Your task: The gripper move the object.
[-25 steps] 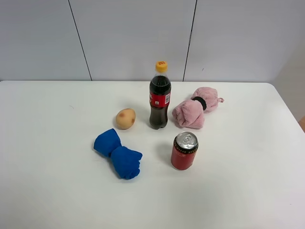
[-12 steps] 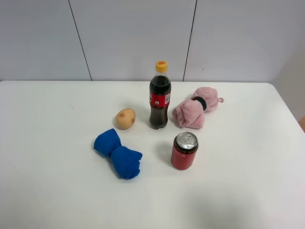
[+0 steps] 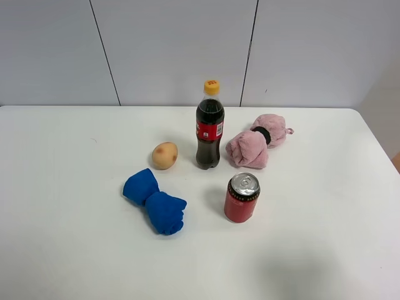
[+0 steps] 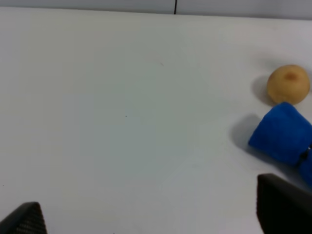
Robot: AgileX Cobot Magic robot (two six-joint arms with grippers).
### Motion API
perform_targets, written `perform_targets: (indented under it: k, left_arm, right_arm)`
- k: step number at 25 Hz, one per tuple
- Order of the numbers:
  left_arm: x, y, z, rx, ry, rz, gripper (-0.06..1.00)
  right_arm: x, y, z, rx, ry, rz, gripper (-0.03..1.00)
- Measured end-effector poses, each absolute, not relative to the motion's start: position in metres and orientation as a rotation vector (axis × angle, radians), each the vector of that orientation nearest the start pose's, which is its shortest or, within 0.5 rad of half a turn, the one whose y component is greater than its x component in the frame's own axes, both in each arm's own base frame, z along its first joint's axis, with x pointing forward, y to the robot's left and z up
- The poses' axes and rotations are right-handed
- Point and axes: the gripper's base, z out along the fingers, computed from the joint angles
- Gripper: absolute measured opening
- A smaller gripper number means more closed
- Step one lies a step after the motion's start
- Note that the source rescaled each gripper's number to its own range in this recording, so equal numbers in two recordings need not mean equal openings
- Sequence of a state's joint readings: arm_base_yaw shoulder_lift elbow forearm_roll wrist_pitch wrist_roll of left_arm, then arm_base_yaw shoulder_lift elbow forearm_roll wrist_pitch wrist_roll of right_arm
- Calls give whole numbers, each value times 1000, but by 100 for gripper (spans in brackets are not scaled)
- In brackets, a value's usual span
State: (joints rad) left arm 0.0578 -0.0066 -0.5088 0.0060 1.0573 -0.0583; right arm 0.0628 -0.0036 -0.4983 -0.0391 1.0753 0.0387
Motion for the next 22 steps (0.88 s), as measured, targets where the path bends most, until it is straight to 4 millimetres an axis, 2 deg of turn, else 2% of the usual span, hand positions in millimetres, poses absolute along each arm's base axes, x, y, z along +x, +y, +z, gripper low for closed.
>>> perform_targets:
  k: [22]
  left_arm:
    - [-7,0,280,-118,2022,7,100]
  right_arm:
    - [-5,-4,277,-23,2045,14,100]
